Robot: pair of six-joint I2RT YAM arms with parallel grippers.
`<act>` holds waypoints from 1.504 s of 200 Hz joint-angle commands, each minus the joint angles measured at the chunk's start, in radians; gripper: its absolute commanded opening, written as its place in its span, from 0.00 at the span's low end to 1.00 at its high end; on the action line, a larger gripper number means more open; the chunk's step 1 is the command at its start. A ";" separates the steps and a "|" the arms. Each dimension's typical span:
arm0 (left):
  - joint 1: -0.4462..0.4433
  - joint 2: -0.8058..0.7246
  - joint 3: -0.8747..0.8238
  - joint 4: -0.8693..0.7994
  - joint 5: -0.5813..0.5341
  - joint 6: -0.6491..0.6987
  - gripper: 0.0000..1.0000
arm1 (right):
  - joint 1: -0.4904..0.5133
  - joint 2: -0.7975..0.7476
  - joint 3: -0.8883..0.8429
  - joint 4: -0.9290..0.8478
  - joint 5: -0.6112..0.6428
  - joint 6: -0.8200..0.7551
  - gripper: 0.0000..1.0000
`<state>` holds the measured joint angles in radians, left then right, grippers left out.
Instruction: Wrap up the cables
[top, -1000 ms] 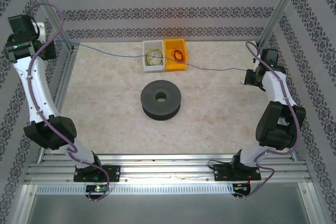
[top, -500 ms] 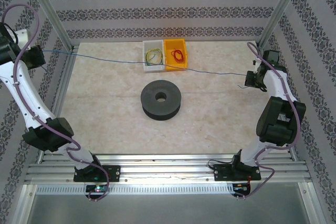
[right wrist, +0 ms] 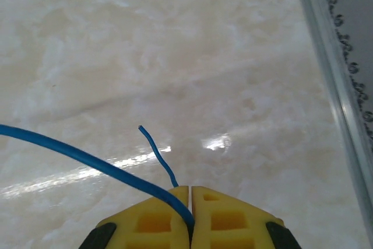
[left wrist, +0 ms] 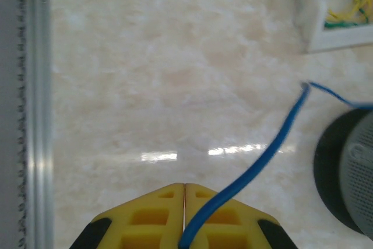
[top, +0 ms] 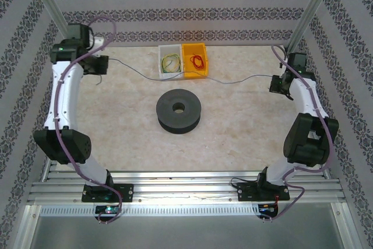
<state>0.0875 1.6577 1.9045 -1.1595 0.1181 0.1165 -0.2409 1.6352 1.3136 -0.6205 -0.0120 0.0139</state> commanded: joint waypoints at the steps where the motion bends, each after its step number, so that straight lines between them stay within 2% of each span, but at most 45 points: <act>1: -0.050 -0.048 -0.045 0.070 -0.014 -0.063 0.00 | 0.048 0.031 0.019 0.010 0.005 0.035 0.00; 31: -0.085 -0.068 -0.097 0.099 0.024 -0.130 0.00 | 0.121 0.086 0.055 0.005 0.014 0.037 0.00; 43: -0.088 -0.079 -0.115 0.105 0.028 -0.147 0.00 | 0.145 0.106 0.079 0.004 0.020 0.040 0.13; 60: -0.089 -0.096 -0.137 0.111 0.021 -0.159 0.00 | 0.172 0.126 0.127 -0.010 0.018 0.039 0.24; 110: -0.088 -0.135 -0.143 0.098 -0.079 -0.164 0.00 | 0.210 0.125 0.217 -0.052 -0.045 0.020 0.43; 136: -0.087 -0.154 -0.147 0.094 -0.142 -0.167 0.00 | 0.210 0.092 0.201 -0.058 -0.105 0.020 0.62; 164: -0.077 -0.164 -0.143 0.095 -0.176 -0.174 0.00 | 0.209 0.052 0.178 -0.069 -0.145 0.009 0.76; 201: -0.068 -0.154 -0.107 0.069 -0.211 -0.164 0.00 | 0.201 -0.015 0.145 -0.072 -0.114 0.000 0.97; 230: -0.067 -0.148 -0.089 0.064 -0.197 -0.169 0.00 | 0.198 -0.067 0.130 -0.067 -0.094 -0.014 0.98; 256: -0.069 -0.150 -0.094 0.063 -0.179 -0.176 0.00 | 0.245 -0.114 0.146 -0.048 -0.171 -0.047 0.98; 272: -0.069 -0.160 -0.109 0.070 -0.164 -0.180 0.00 | 0.332 -0.121 0.174 -0.023 -0.265 -0.086 0.98; 301: -0.069 -0.176 -0.137 0.085 -0.130 -0.185 0.00 | 0.573 -0.032 0.278 0.030 -0.383 -0.188 0.98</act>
<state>0.0151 1.5116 1.7855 -1.0870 -0.0509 -0.0429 0.1627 1.5455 1.5017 -0.6567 -0.2382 -0.0685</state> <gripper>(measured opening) 0.069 0.977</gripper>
